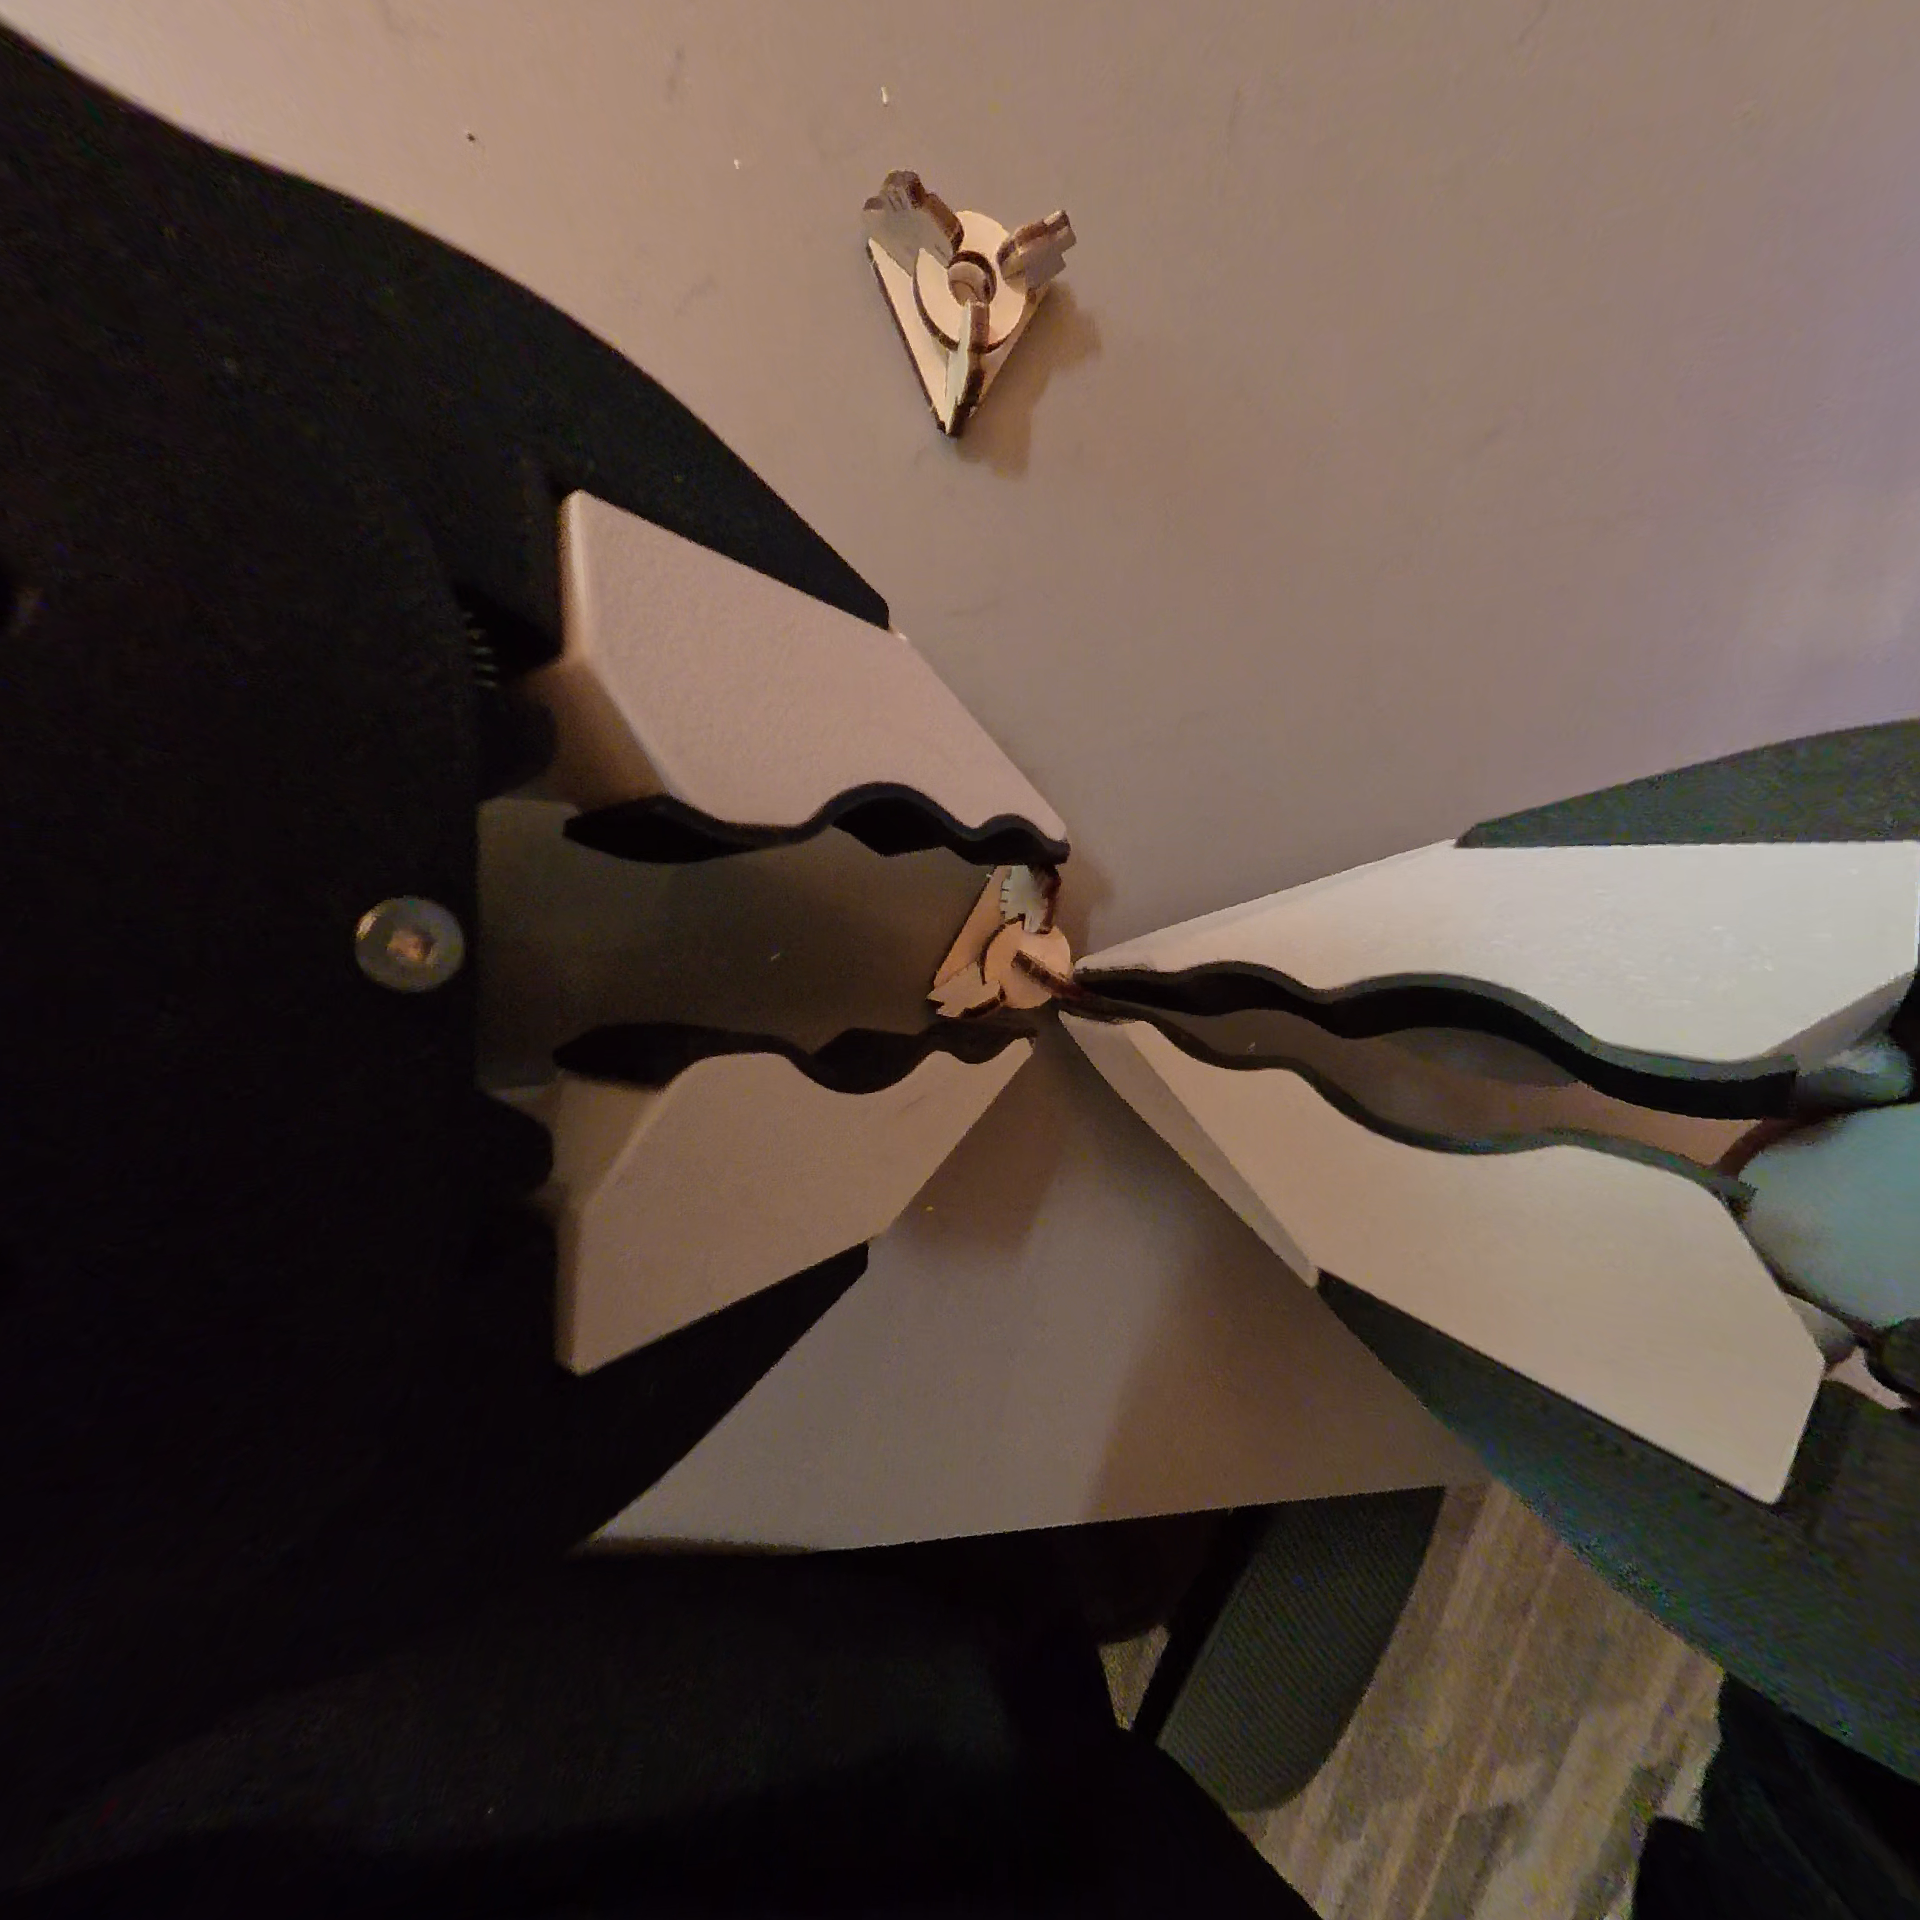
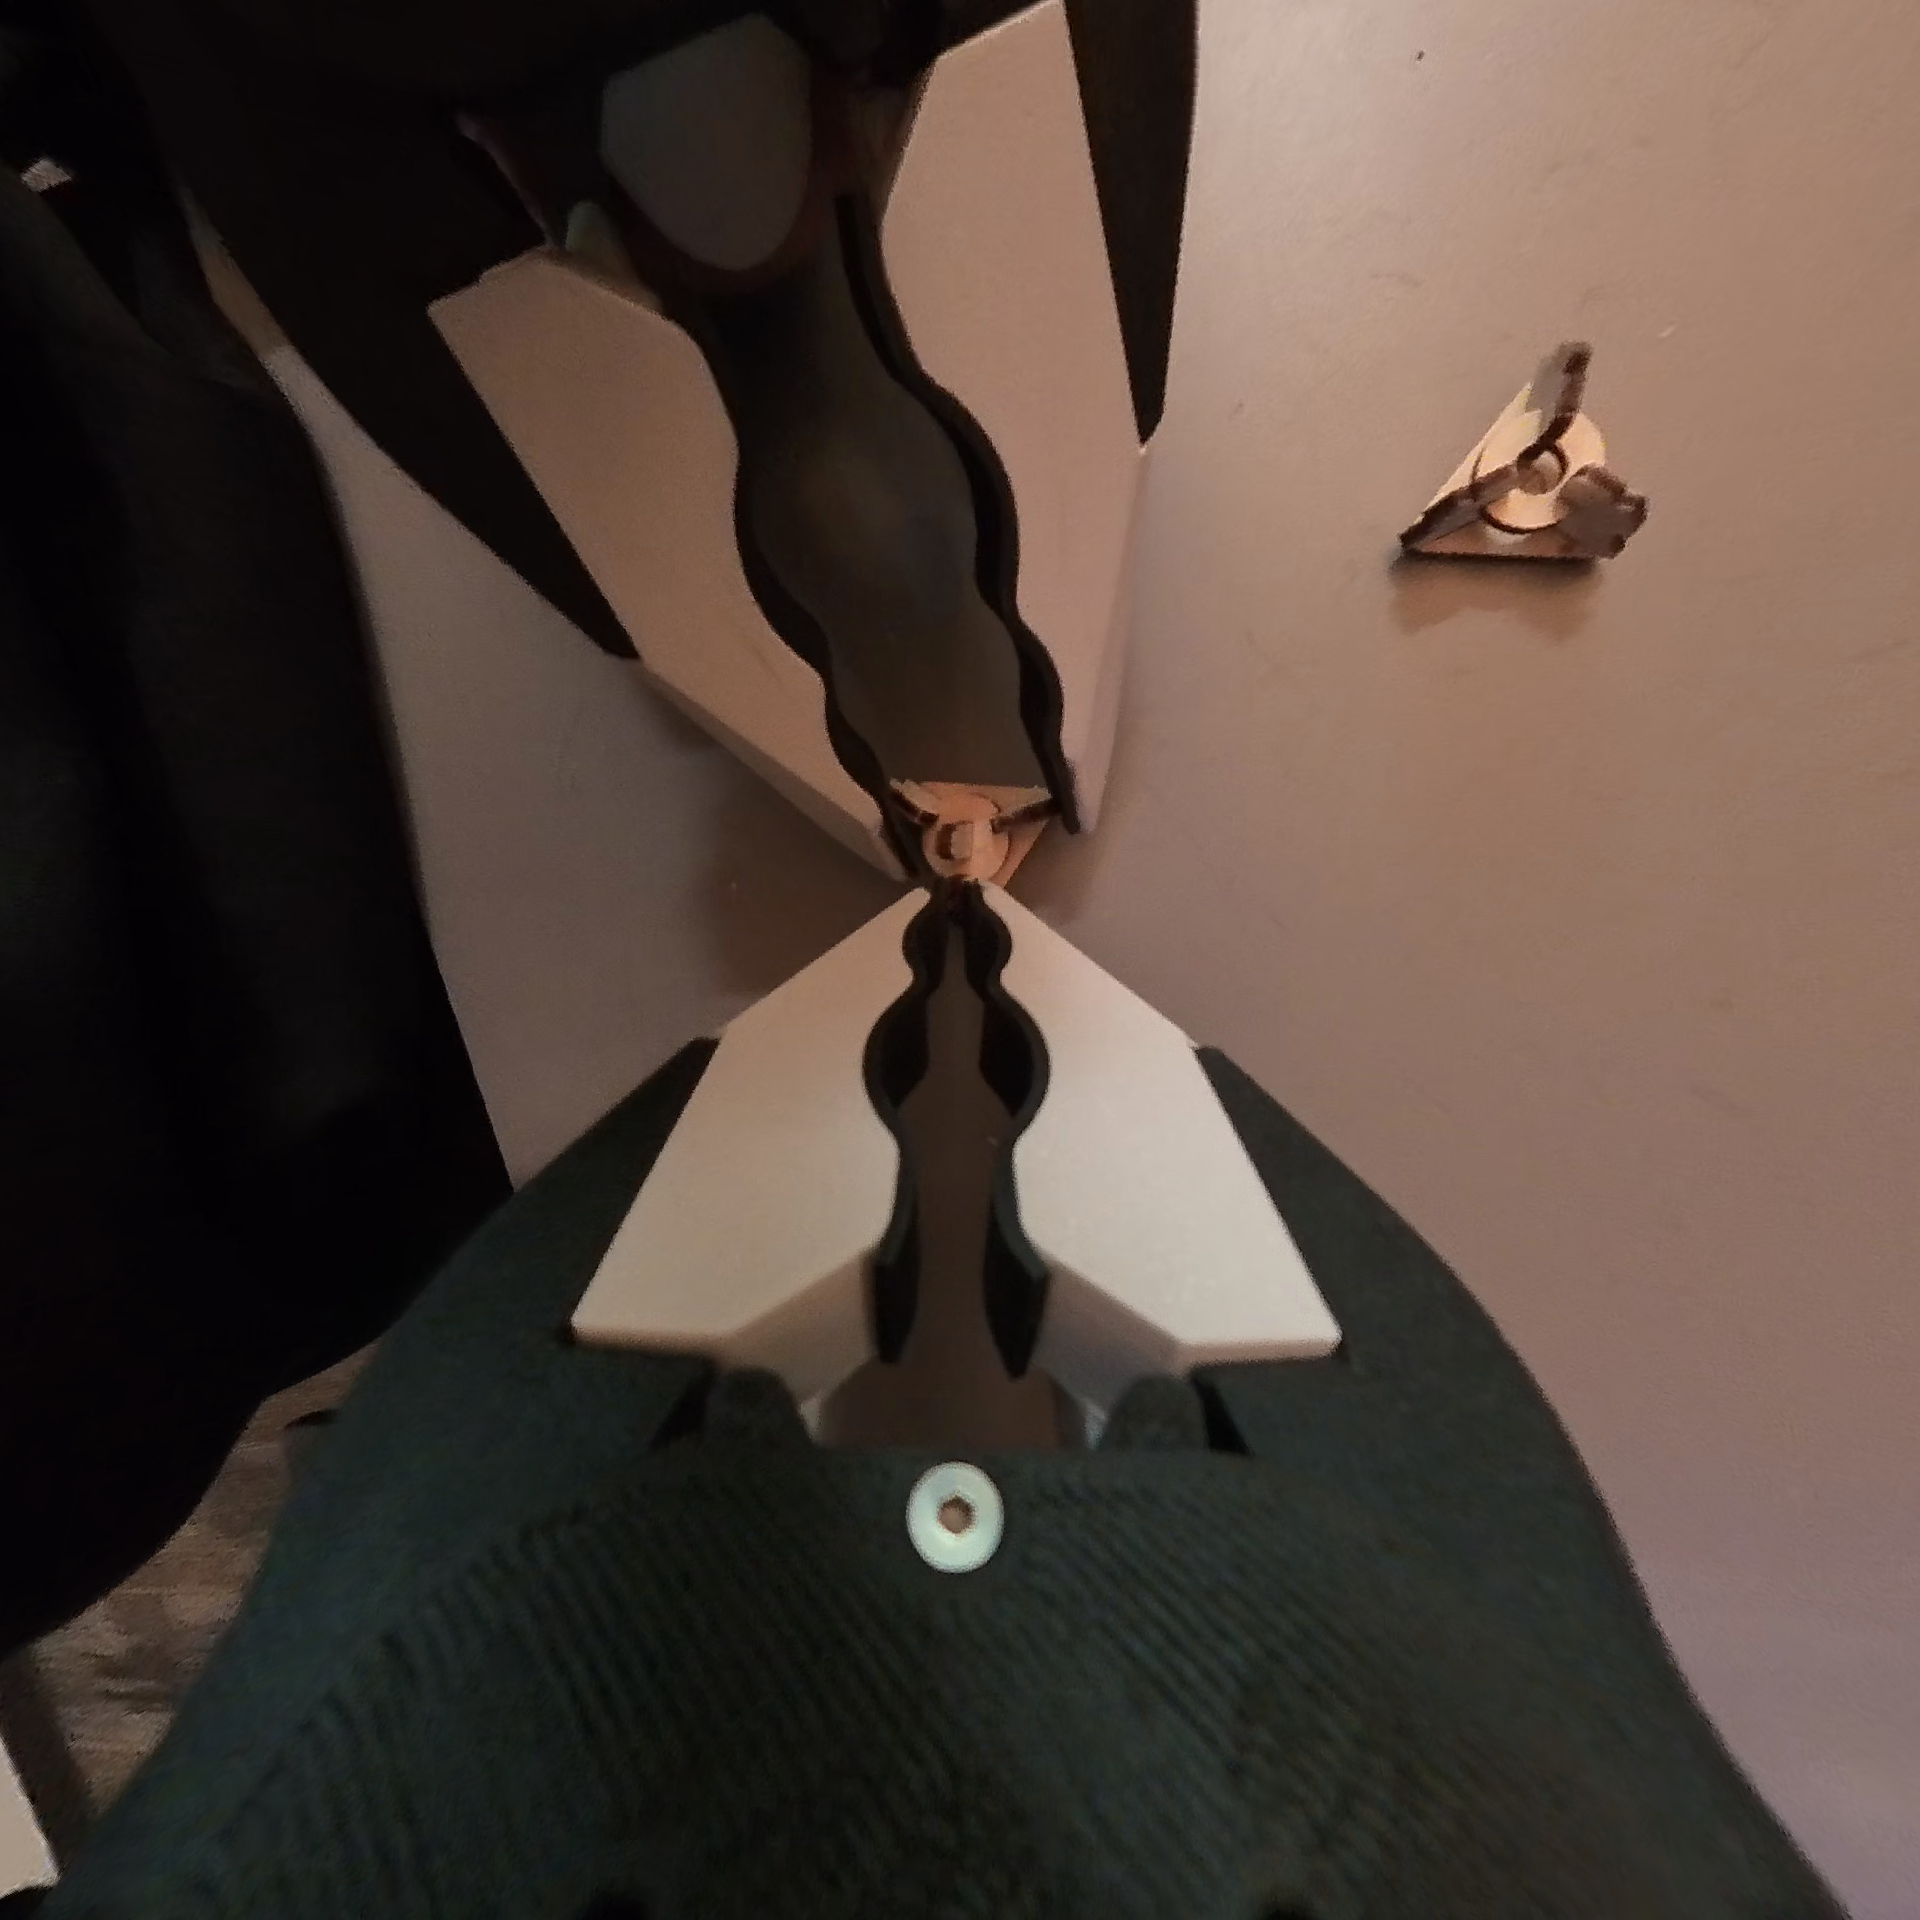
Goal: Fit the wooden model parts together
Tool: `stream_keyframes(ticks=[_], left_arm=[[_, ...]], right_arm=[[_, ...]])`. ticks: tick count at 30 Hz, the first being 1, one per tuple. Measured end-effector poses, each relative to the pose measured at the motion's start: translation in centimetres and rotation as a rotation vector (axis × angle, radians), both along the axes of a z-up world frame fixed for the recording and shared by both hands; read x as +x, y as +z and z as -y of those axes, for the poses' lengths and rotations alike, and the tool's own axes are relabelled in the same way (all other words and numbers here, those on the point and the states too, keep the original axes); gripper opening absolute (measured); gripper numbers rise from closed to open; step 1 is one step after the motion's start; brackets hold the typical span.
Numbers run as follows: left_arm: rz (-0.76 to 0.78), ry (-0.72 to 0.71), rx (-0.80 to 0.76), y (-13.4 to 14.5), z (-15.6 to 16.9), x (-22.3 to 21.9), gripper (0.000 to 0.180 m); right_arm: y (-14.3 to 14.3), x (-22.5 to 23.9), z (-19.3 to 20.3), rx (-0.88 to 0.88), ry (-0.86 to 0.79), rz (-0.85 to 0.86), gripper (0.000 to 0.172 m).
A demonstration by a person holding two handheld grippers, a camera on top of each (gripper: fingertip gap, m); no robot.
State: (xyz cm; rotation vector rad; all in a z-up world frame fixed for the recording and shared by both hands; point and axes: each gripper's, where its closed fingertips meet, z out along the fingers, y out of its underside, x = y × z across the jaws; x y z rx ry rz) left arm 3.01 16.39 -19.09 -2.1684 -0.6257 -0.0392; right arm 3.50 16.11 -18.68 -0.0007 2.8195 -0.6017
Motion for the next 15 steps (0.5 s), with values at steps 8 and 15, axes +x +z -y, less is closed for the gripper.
stream_keyframes(ticks=[8, 15], left_arm=[[-0.032, 0.010, -0.018, -0.01, 0.09, -0.06, 0.026], [-0.029, 0.017, -0.017, -0.03, 0.16, -0.05, 0.027]], right_arm=[[0.00, -0.04, 0.00, -0.021, -0.019, -0.009, 0.000], [-0.02, -0.05, 0.01, -0.017, -0.016, -0.029, 0.000]])
